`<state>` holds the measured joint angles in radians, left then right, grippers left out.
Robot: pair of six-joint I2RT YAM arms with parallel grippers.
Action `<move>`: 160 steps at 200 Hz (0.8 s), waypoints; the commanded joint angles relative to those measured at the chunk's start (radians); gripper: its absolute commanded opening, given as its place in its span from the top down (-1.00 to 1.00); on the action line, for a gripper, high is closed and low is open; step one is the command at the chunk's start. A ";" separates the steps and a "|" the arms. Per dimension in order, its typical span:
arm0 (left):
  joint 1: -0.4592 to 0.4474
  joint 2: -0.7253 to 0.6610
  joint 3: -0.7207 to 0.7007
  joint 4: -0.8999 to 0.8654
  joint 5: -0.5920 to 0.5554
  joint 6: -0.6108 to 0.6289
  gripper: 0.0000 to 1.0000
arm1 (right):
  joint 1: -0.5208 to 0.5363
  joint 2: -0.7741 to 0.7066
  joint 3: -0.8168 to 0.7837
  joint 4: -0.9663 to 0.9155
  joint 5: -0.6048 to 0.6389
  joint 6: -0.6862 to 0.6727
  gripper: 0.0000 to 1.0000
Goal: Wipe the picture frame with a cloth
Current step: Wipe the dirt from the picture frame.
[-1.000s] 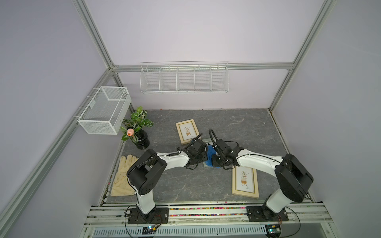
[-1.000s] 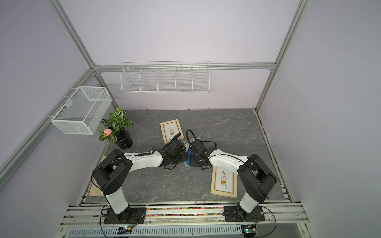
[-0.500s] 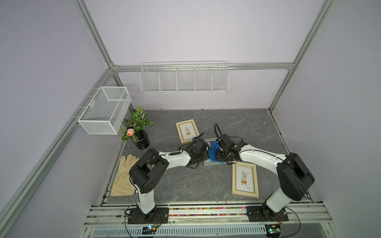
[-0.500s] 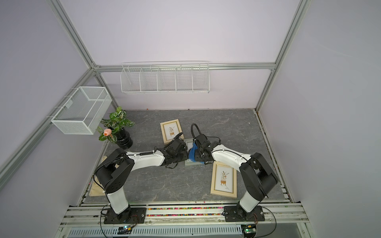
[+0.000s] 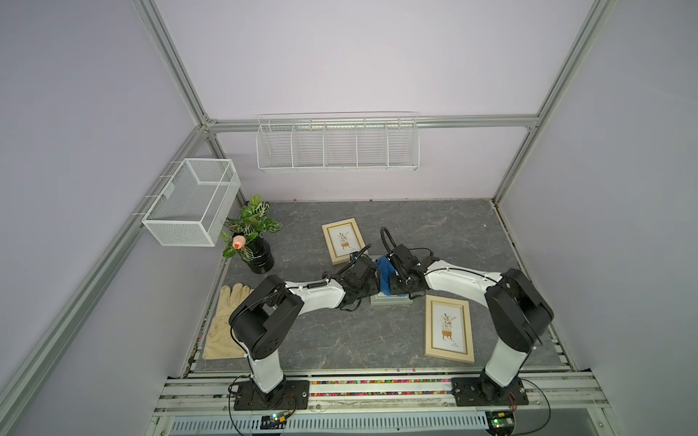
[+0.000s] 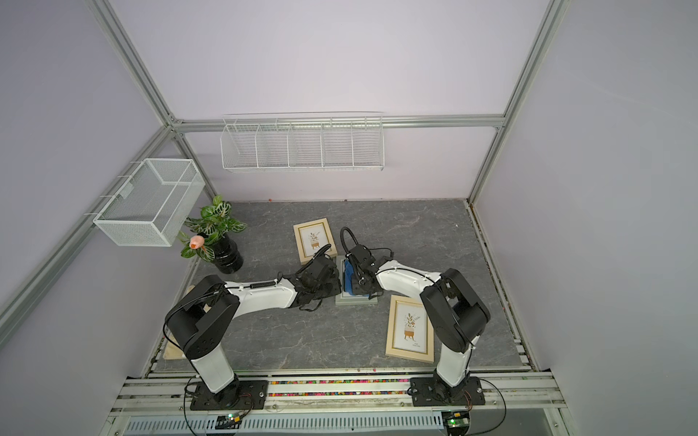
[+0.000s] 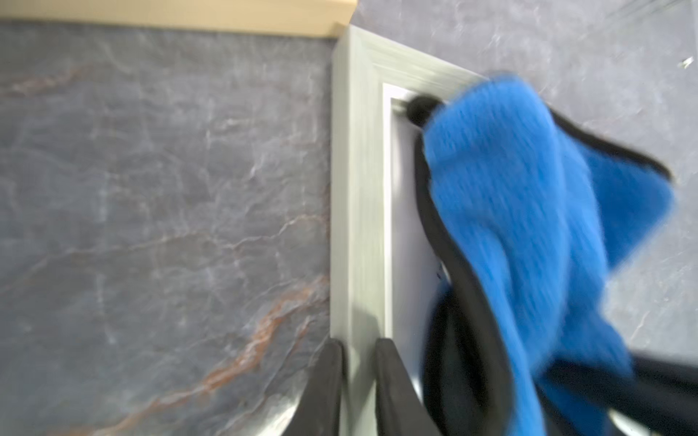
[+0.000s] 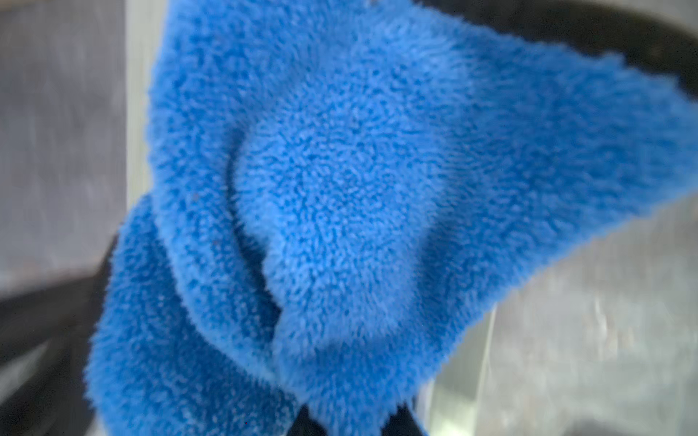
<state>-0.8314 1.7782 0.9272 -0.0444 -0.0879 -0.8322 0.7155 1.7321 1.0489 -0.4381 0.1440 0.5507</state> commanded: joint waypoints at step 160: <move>-0.035 -0.087 -0.104 -0.015 0.150 0.111 0.17 | -0.042 0.153 0.042 0.046 -0.083 0.029 0.87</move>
<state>-0.8387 1.6989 0.8375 -0.0433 0.0074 -0.7460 0.6537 1.8381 1.1393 -0.3782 0.0887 0.5480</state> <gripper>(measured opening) 0.394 0.125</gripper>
